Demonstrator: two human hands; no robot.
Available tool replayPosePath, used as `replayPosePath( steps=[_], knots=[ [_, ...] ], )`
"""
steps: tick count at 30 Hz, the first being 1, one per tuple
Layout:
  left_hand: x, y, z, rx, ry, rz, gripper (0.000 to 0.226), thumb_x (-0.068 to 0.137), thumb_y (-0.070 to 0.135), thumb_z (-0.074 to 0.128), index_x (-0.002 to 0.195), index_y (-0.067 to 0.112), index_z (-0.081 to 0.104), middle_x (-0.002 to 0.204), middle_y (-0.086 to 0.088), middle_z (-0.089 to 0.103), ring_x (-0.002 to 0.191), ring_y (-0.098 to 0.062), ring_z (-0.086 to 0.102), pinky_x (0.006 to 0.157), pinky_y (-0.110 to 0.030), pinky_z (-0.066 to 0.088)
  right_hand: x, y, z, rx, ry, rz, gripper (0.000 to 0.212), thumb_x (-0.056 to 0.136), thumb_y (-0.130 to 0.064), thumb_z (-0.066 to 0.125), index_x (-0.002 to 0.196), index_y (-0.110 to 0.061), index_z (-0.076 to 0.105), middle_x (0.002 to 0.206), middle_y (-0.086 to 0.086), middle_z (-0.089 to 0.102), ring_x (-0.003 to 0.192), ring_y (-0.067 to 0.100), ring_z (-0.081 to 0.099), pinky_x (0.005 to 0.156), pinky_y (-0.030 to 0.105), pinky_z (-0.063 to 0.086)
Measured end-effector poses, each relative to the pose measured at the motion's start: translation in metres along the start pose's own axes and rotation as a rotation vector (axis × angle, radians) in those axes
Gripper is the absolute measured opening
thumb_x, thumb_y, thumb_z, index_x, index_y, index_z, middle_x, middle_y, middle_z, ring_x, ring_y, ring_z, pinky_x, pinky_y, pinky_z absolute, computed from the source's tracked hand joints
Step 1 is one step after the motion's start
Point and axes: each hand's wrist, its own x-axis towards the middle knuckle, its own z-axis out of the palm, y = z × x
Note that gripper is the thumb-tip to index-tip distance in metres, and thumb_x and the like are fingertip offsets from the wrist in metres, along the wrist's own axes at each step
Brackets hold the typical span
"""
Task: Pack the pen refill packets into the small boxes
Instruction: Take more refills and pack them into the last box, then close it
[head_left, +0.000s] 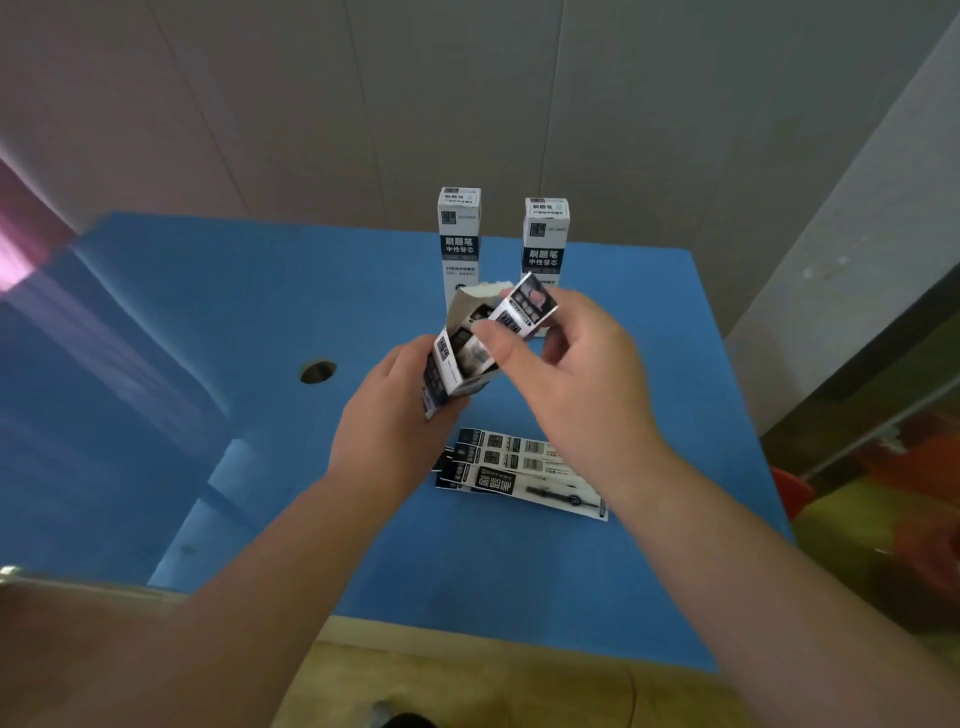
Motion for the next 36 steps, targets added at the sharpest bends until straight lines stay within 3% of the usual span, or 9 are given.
replayPosePath(
  steps=[3, 7, 12, 15, 21, 24, 29, 33, 36],
  knots=[
    [0.0, -0.001, 0.001, 0.004, 0.014, 0.008, 0.04, 0.089, 0.037, 0.071, 0.125, 0.039, 0.053, 0.114, 0.019, 0.059, 0.104, -0.008, 0.056, 0.078, -0.028, 0.044, 0.002, 0.002, 0.006, -0.101, -0.009, -0.054, 0.021, 0.093, -0.037, 0.069, 0.087, -0.018, 0.072, 0.066, -0.014, 0.047, 0.061, 0.002, 0.045, 0.055, 0.015, 0.031],
    [0.0, -0.002, 0.003, 0.032, 0.024, 0.023, 0.041, 0.088, 0.039, 0.072, 0.124, 0.039, 0.051, 0.114, 0.022, 0.058, 0.105, -0.007, 0.055, 0.075, -0.026, 0.04, 0.012, 0.005, 0.016, -0.272, -0.208, 0.001, 0.027, 0.09, -0.045, 0.069, 0.105, -0.024, 0.074, 0.097, -0.009, 0.059, 0.093, 0.01, 0.057, 0.079, 0.033, 0.051],
    [0.0, -0.004, 0.0, -0.027, 0.01, 0.017, 0.039, 0.088, 0.035, 0.071, 0.122, 0.041, 0.052, 0.114, 0.02, 0.06, 0.106, -0.006, 0.056, 0.081, -0.031, 0.049, 0.012, 0.001, 0.004, -0.192, -0.112, -0.083, 0.022, 0.089, -0.036, 0.073, 0.109, -0.029, 0.071, 0.099, -0.013, 0.06, 0.091, 0.005, 0.052, 0.077, 0.022, 0.043],
    [-0.003, -0.002, 0.0, -0.012, 0.014, 0.044, 0.038, 0.089, 0.033, 0.072, 0.12, 0.039, 0.052, 0.112, 0.021, 0.058, 0.102, -0.007, 0.055, 0.078, -0.029, 0.046, 0.014, 0.001, 0.01, -0.297, -0.175, -0.063, 0.018, 0.089, -0.032, 0.072, 0.106, -0.027, 0.072, 0.097, -0.011, 0.063, 0.093, 0.01, 0.056, 0.08, 0.028, 0.048],
    [-0.005, 0.001, 0.001, 0.008, 0.027, 0.057, 0.035, 0.09, 0.036, 0.071, 0.119, 0.039, 0.053, 0.107, 0.024, 0.052, 0.097, -0.006, 0.053, 0.075, -0.026, 0.04, 0.024, -0.01, 0.015, -0.621, -0.272, -0.029, 0.012, 0.089, -0.032, 0.063, 0.094, -0.027, 0.073, 0.077, -0.006, 0.06, 0.078, 0.021, 0.059, 0.055, 0.03, 0.044],
    [-0.006, 0.002, 0.002, 0.012, 0.033, 0.063, 0.037, 0.09, 0.037, 0.072, 0.122, 0.038, 0.052, 0.107, 0.025, 0.052, 0.097, -0.004, 0.052, 0.075, -0.025, 0.039, 0.027, -0.014, 0.012, -0.682, -0.353, -0.047, 0.012, 0.09, -0.032, 0.063, 0.098, -0.029, 0.072, 0.083, -0.004, 0.064, 0.082, 0.021, 0.06, 0.06, 0.032, 0.048],
    [-0.003, 0.0, -0.002, -0.024, 0.022, 0.032, 0.037, 0.089, 0.035, 0.07, 0.121, 0.038, 0.053, 0.112, 0.019, 0.06, 0.101, -0.008, 0.056, 0.079, -0.032, 0.048, 0.026, -0.015, -0.003, -0.45, -0.349, -0.08, 0.01, 0.093, -0.036, 0.065, 0.091, -0.029, 0.072, 0.079, -0.009, 0.065, 0.074, 0.01, 0.058, 0.059, 0.03, 0.043],
    [-0.006, 0.0, 0.0, -0.001, 0.03, 0.049, 0.032, 0.089, 0.035, 0.07, 0.115, 0.038, 0.053, 0.105, 0.021, 0.056, 0.095, -0.007, 0.054, 0.071, -0.022, 0.042, 0.024, -0.013, 0.011, -0.579, -0.377, -0.13, 0.021, 0.094, -0.028, 0.059, 0.082, -0.029, 0.076, 0.072, -0.009, 0.061, 0.073, 0.015, 0.056, 0.054, 0.028, 0.038],
    [-0.007, 0.001, 0.0, 0.0, 0.045, 0.063, 0.031, 0.09, 0.036, 0.07, 0.116, 0.036, 0.053, 0.107, 0.019, 0.058, 0.096, -0.008, 0.054, 0.072, -0.028, 0.045, 0.028, -0.015, 0.015, -0.668, -0.429, -0.13, 0.027, 0.095, -0.026, 0.057, 0.071, -0.028, 0.069, 0.071, -0.006, 0.056, 0.076, 0.019, 0.053, 0.055, 0.028, 0.034]
  ],
)
